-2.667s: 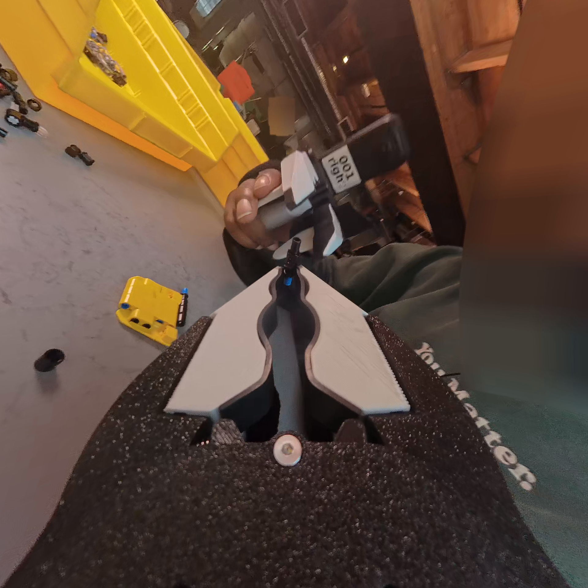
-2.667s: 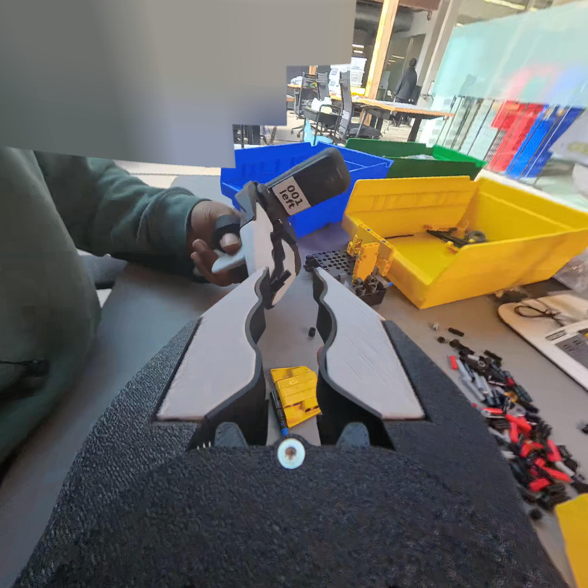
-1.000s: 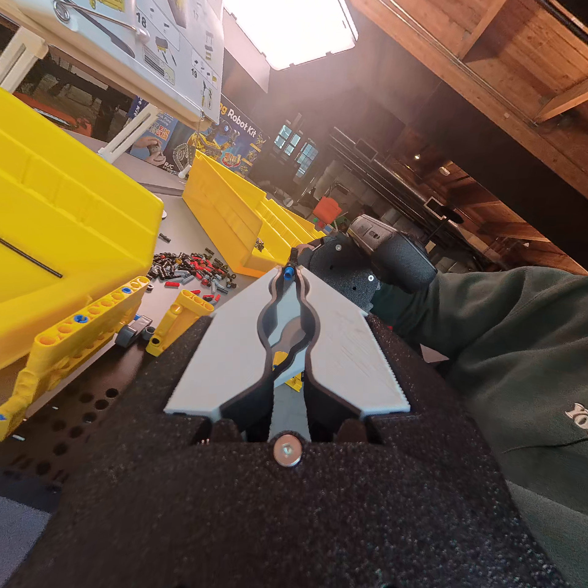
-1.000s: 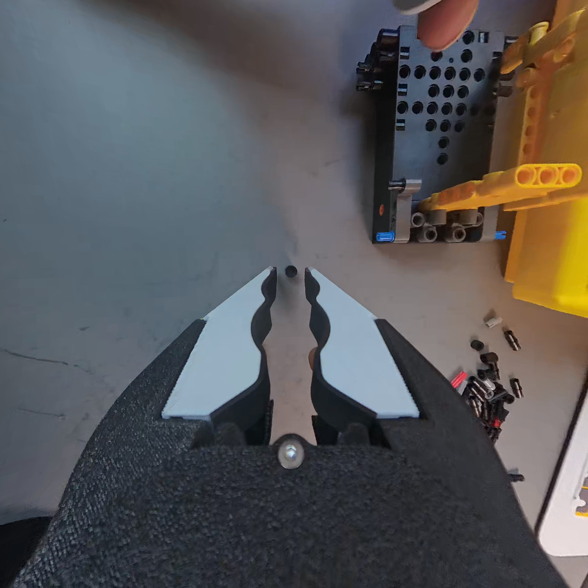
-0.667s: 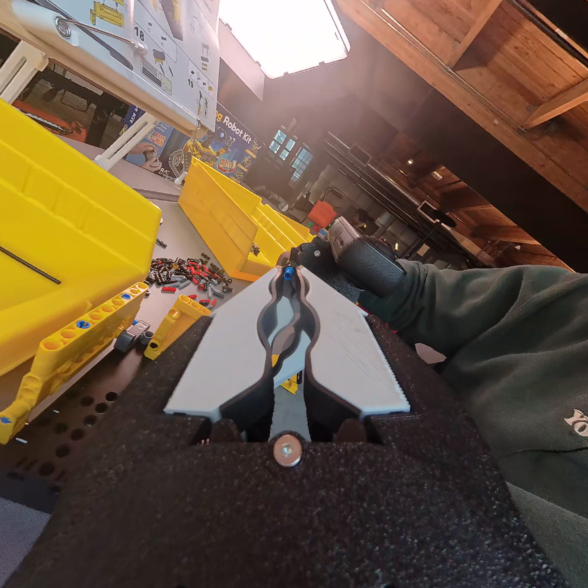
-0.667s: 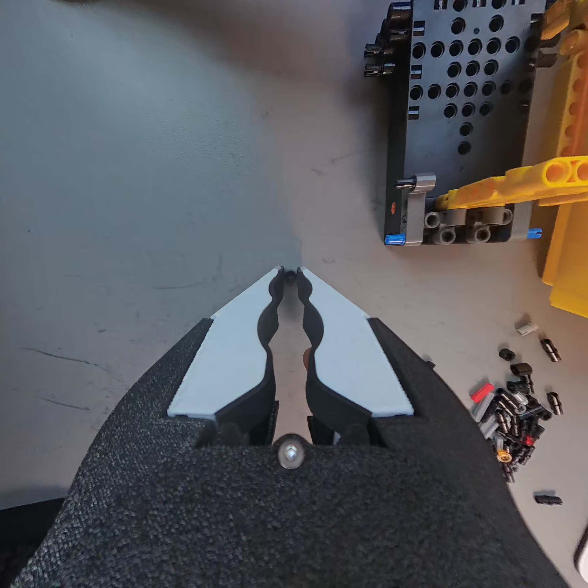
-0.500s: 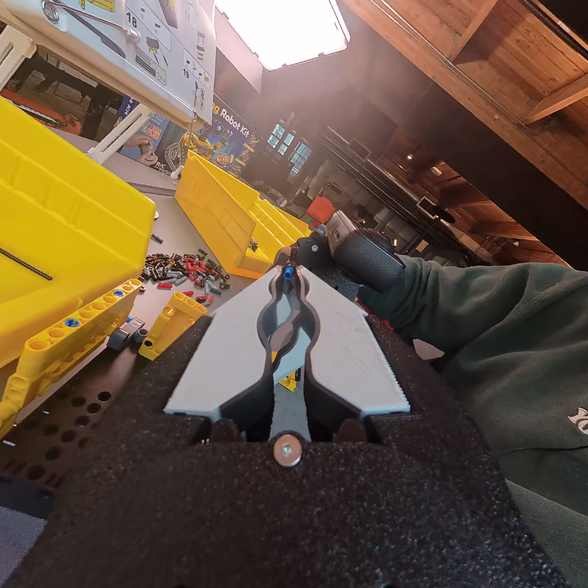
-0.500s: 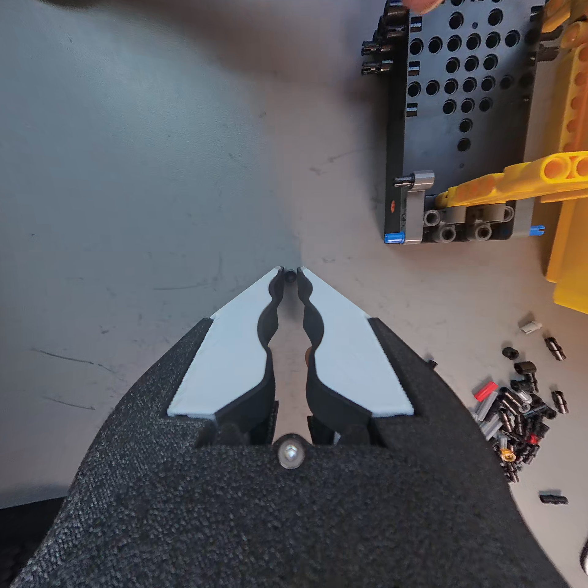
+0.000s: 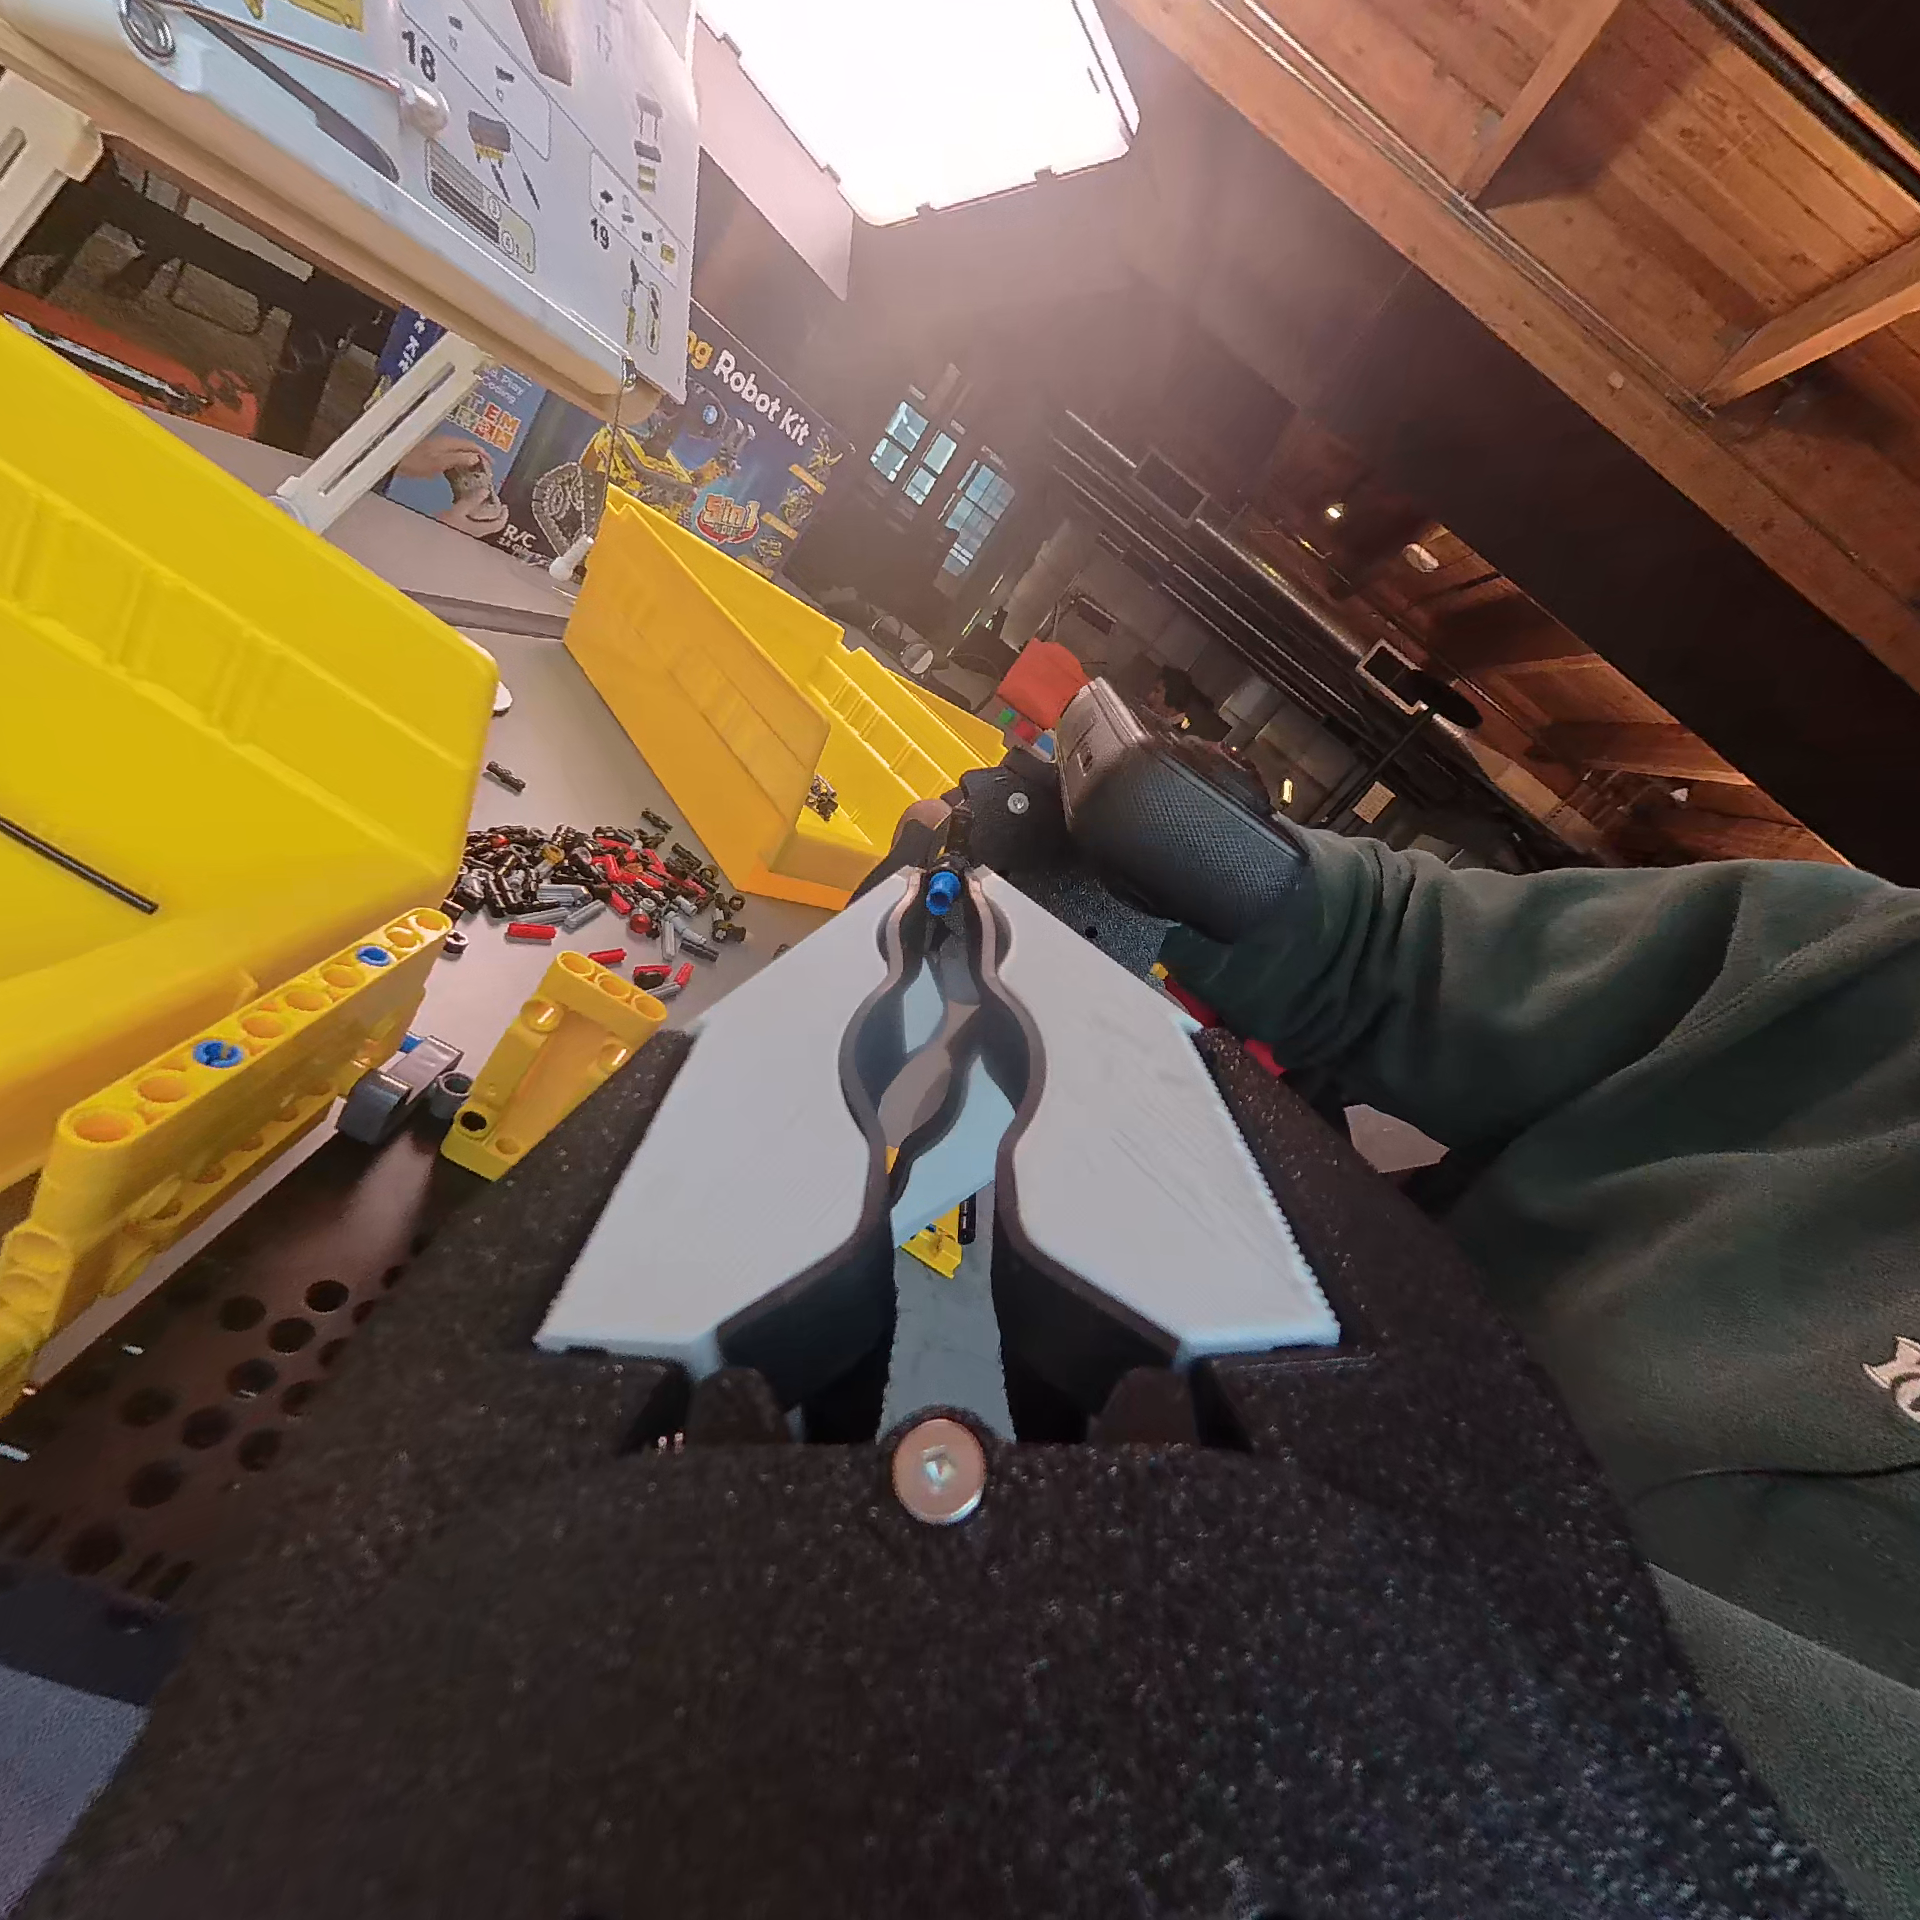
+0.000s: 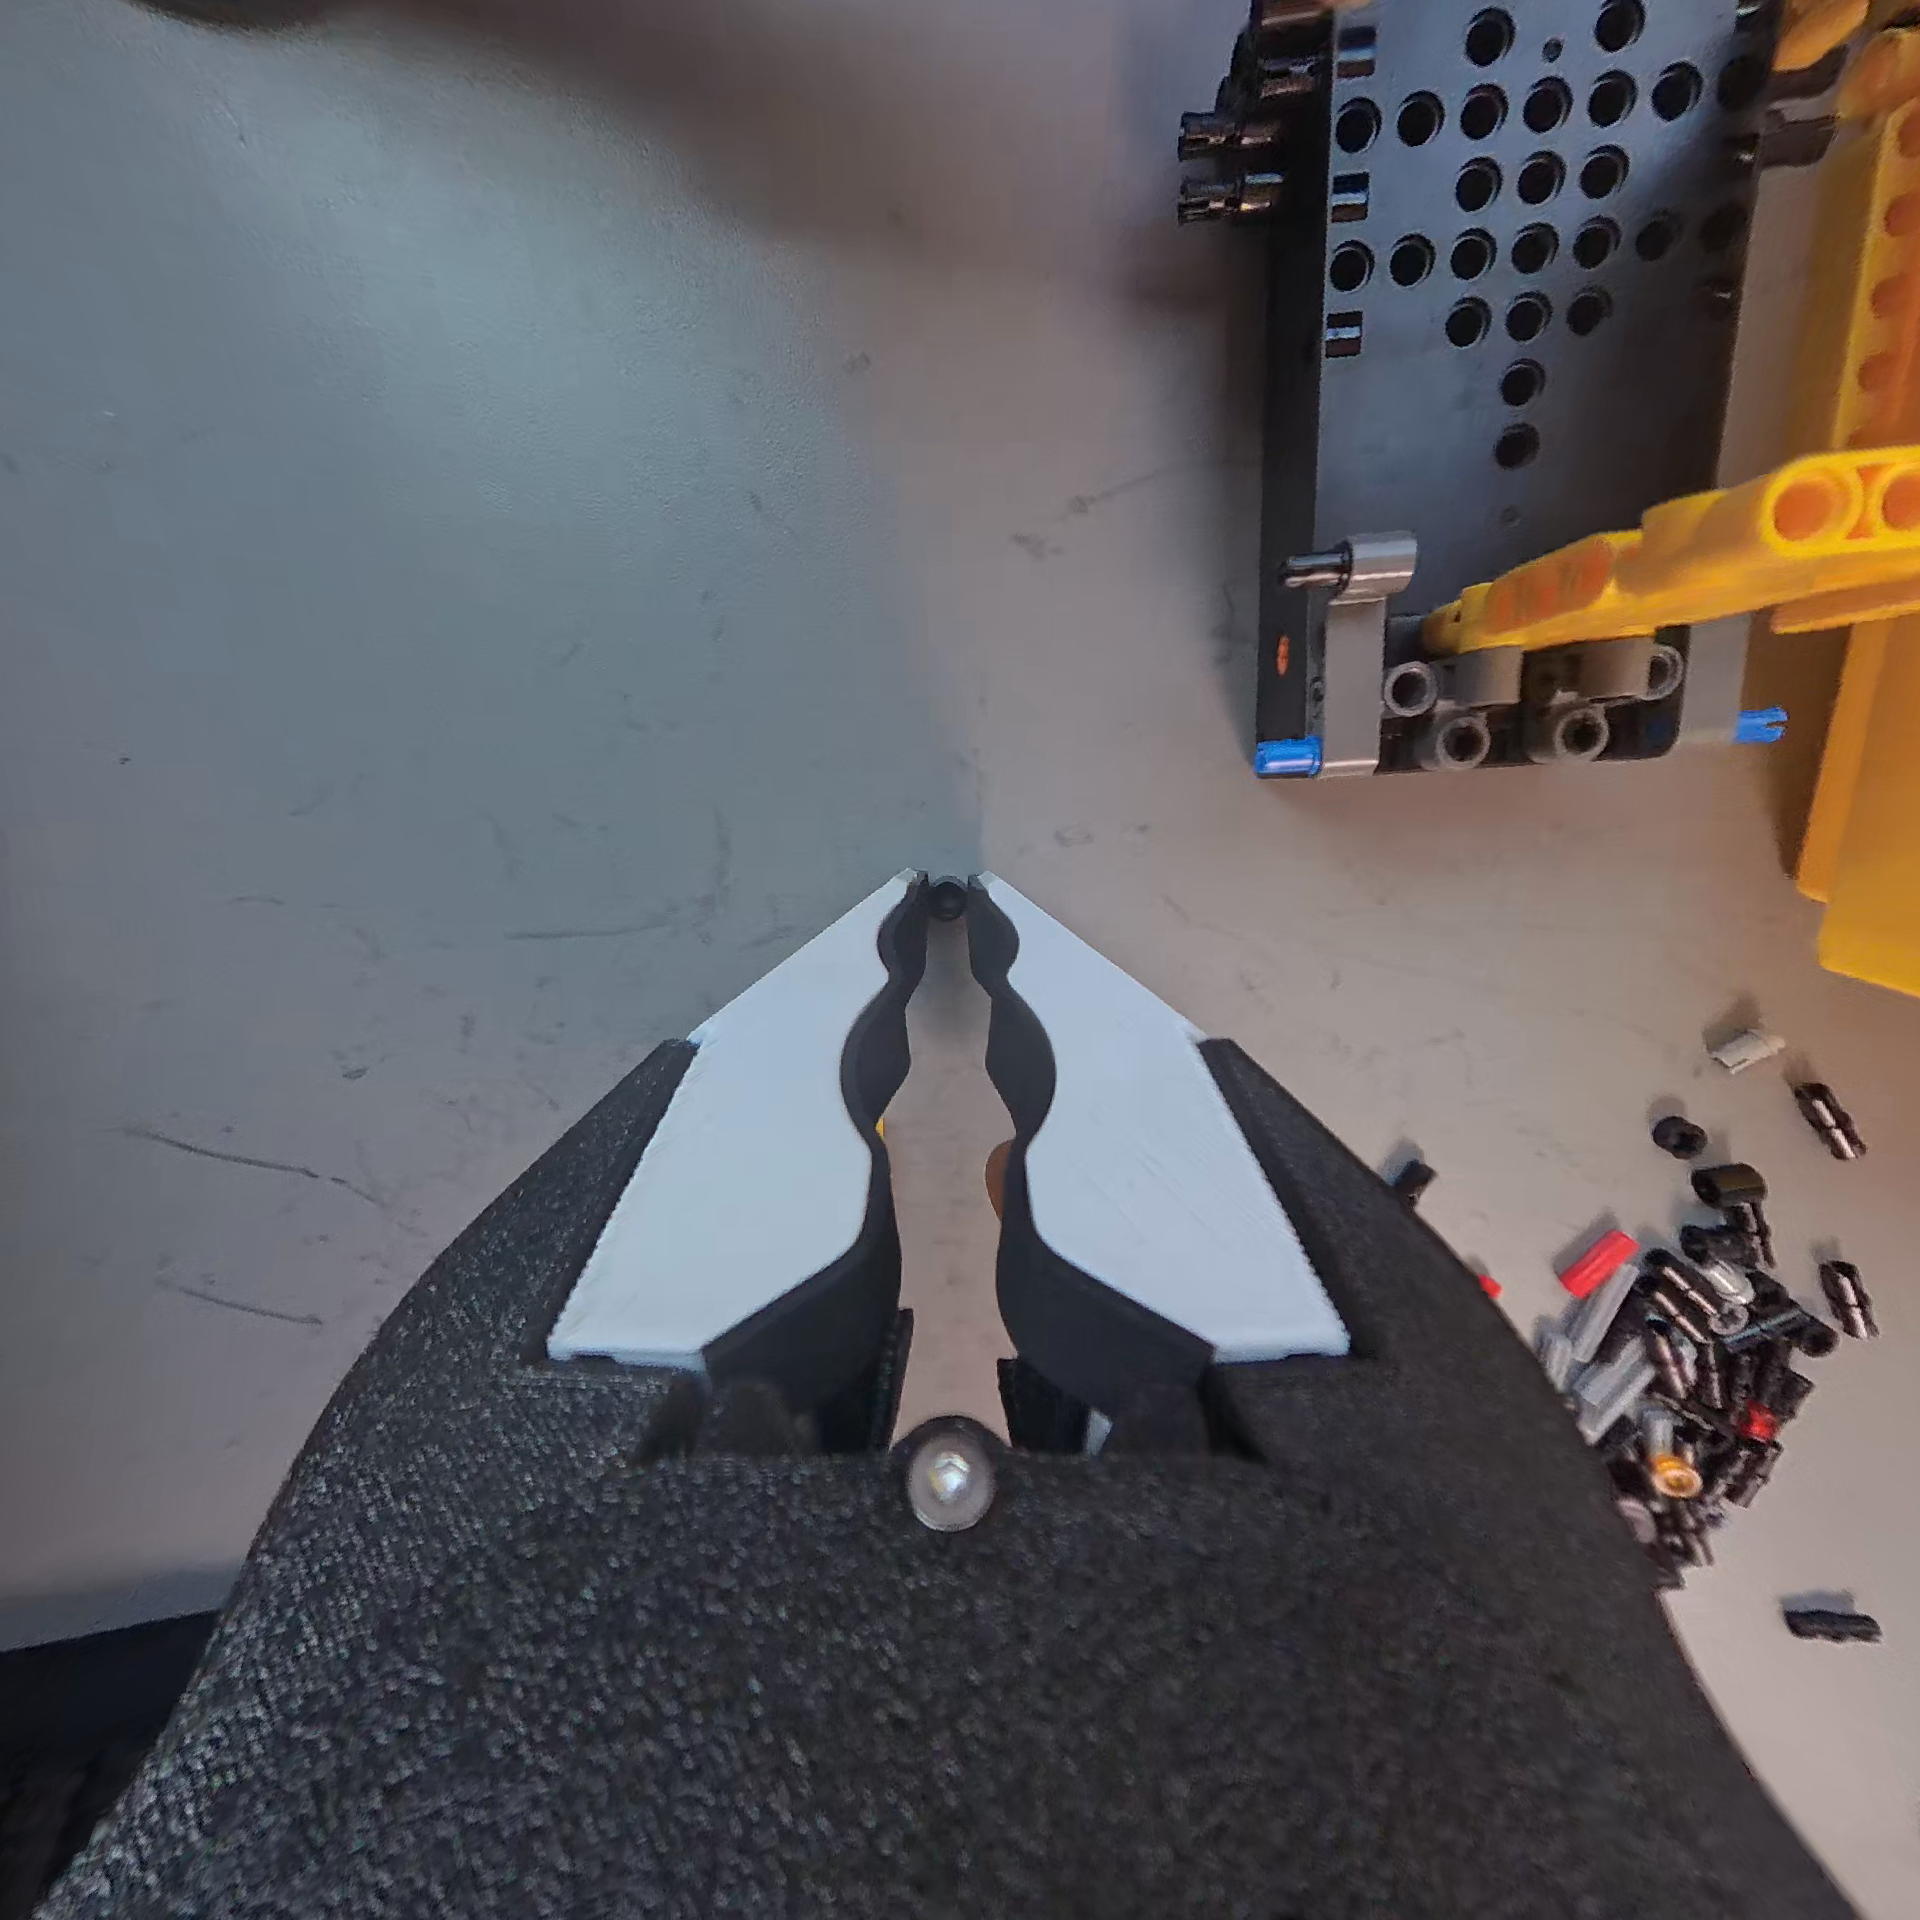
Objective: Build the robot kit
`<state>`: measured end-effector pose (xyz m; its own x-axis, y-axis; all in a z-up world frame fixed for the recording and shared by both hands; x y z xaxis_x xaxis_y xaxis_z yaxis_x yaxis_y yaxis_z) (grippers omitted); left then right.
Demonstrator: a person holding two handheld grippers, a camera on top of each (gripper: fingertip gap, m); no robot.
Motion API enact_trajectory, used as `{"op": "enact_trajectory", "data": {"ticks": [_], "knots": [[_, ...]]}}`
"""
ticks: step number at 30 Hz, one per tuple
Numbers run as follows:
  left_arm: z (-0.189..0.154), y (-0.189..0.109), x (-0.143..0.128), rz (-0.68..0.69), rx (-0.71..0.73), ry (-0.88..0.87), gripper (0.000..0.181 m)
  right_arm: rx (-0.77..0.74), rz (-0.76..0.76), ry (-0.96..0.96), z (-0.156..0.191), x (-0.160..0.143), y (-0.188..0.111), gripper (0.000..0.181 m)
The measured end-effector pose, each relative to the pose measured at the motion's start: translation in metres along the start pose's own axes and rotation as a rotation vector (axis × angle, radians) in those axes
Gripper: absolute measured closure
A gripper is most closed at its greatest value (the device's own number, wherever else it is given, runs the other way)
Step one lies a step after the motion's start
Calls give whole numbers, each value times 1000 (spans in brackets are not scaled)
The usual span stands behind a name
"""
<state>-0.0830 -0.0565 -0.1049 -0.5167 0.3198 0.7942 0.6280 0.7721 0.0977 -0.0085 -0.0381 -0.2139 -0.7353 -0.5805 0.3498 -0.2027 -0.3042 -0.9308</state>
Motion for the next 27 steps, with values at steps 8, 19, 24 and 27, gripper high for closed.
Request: {"op": "enact_trajectory", "data": {"ticks": [8, 19, 24, 27], "knots": [[-11, 2, 1, -23, -82, -29, 176, -49, -816, 174, 8, 19, -94, 175], [-49, 24, -24, 7, -272, -79, 176, -92, -1466, 244, 47, 3, -143, 175], [-51, 30, -30, 20, -281, -92, 177, -71, -1464, 232, 47, 4, -138, 175], [-53, 32, -31, 25, -290, -96, 177, -69, -1444, 227, 46, 4, -132, 174]]}}
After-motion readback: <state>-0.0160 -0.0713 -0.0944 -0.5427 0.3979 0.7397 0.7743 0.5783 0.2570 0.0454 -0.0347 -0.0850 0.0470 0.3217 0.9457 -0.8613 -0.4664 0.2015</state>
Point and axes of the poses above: each gripper's, where its closed fingertips meet, y out along the fingers, x out of its top, z = x × y across the jaws, the point moved 3 cm from there along -y, back along the fingers, and after that the axes turned 4 degrees about x, right-handed, at the moved point
